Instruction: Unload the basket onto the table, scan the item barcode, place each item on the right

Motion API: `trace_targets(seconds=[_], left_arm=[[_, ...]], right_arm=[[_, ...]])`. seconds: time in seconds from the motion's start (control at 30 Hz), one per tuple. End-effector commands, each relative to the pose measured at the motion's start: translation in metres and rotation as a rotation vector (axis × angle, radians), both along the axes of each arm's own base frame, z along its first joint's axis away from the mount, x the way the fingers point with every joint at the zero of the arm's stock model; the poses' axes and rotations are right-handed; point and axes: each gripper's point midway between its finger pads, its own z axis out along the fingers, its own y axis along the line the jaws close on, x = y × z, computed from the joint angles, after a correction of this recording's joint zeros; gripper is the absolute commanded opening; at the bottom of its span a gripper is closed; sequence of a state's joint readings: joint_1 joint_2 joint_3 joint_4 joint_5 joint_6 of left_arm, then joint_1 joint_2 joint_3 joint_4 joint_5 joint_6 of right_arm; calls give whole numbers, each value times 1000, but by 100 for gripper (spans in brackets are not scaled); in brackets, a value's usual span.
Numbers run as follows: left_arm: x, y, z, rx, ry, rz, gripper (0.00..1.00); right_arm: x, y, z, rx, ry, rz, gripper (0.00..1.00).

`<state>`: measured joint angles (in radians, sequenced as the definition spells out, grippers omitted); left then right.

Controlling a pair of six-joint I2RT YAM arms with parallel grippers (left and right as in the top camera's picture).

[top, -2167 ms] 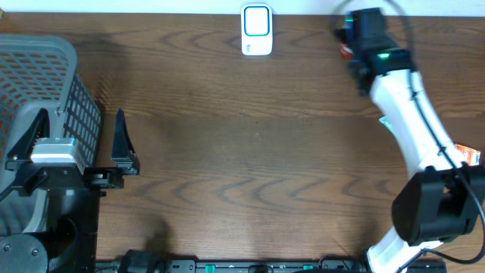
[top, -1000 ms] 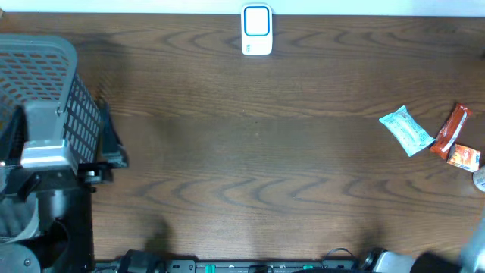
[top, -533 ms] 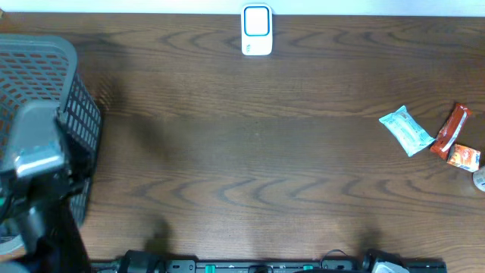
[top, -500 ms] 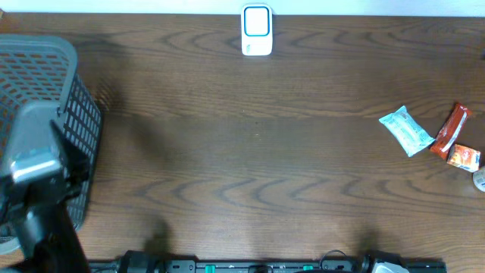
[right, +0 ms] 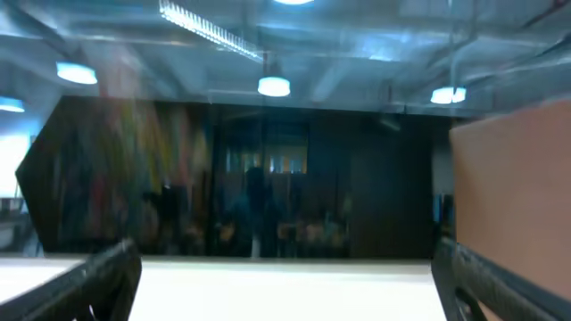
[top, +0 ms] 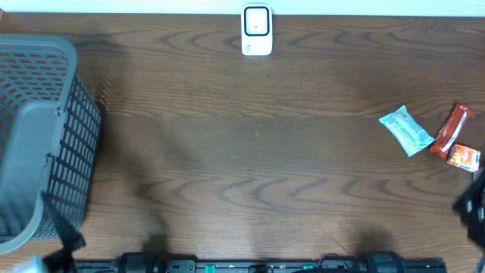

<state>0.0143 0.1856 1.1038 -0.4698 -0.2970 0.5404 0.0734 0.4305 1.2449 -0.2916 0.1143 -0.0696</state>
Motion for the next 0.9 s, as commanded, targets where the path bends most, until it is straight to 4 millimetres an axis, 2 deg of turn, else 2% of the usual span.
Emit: trace_targets(seconds=[0.0, 0.2, 0.27, 0.33, 0.57, 0.73, 0.87], left_arm=[[-26, -6, 5, -79, -104, -50, 98], [-49, -5, 5, -140, -189, -31, 98], [-52, -5, 4, -155, -202, -23, 98], [-51, -6, 4, -160, -204, -26, 98], [-32, -24, -8, -118, -151, -133, 98], [-25, -24, -20, -117, -151, -135, 98], [-18, -28, -22, -110, -142, -171, 98]], right_arm=[[-15, -3, -27, 32, -27, 4, 99], [-54, -8, -61, 82, -123, 27, 99], [-64, -17, -69, 110, -147, -15, 99], [-63, -24, -72, 132, -136, -52, 99], [-53, -22, -80, 167, -120, -16, 99], [-22, -18, -105, 167, -64, -10, 99], [1, -5, -121, 150, -45, 53, 99]])
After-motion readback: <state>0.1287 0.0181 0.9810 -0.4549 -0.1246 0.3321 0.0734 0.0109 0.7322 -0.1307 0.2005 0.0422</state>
